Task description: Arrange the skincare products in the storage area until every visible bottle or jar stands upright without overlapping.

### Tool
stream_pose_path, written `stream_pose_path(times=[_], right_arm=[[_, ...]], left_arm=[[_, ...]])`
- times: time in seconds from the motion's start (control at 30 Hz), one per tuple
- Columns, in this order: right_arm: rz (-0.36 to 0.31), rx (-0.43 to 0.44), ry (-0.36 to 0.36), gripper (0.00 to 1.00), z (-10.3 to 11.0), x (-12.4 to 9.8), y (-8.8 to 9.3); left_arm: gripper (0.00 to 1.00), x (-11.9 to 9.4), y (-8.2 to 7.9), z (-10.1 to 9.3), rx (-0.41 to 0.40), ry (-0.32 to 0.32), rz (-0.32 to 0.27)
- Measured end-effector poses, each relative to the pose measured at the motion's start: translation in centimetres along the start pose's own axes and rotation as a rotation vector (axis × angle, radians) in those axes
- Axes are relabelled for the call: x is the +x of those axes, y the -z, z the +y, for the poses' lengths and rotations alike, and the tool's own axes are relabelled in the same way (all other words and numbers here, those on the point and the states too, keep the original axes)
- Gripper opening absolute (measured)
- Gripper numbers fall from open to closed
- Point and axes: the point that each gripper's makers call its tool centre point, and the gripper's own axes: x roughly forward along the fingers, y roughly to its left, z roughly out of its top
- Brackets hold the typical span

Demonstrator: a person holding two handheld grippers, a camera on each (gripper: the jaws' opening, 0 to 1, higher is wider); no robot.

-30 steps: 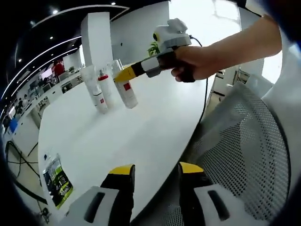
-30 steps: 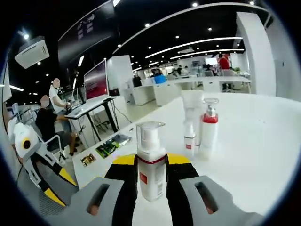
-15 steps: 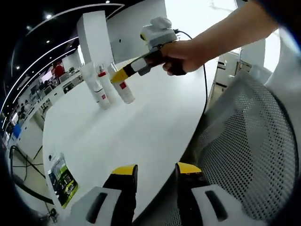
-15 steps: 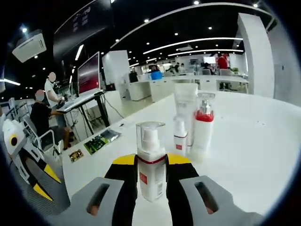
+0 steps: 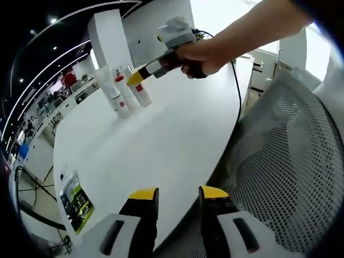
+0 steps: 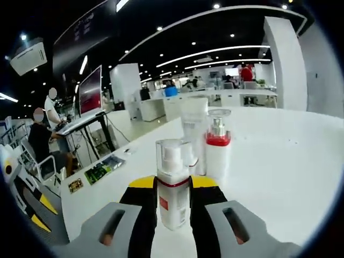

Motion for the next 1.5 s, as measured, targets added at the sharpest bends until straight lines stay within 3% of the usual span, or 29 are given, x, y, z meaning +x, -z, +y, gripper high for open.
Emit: stream_pose_path(times=[0.27,0.63,1.13,1.3,1.5], right_arm=[[-0.018,-0.025,0.022,0.20,-1.5,1.0,1.2],[-0.060,-0.072,0.018,0.19,-2.5,3.1,1.6],[-0.103,-0.091,0.055,0.19,-4.0,3.9,1.3],[-0.104,-0.104,0.050,0.20,-4.2,4.2,1.5],[-0.124,-0.134,0.019,0.20,-3.8,4.3,1.4]], left_arm=[[0.25,-0.3,-0.2,0.4,0.031,-0.024,-0.011],[0.25,-0.2,0.2,0.7,0.048,-0.040,0.005],[0.25,-0.2,0.2,0.4,0.076,-0.026,0.010],[0.26,-0.6,-1.1,0.0,0.038,-0.008,-0.065],[0.29,-0.5,-0.9,-0.1,0.016,-0.003,-0.058]])
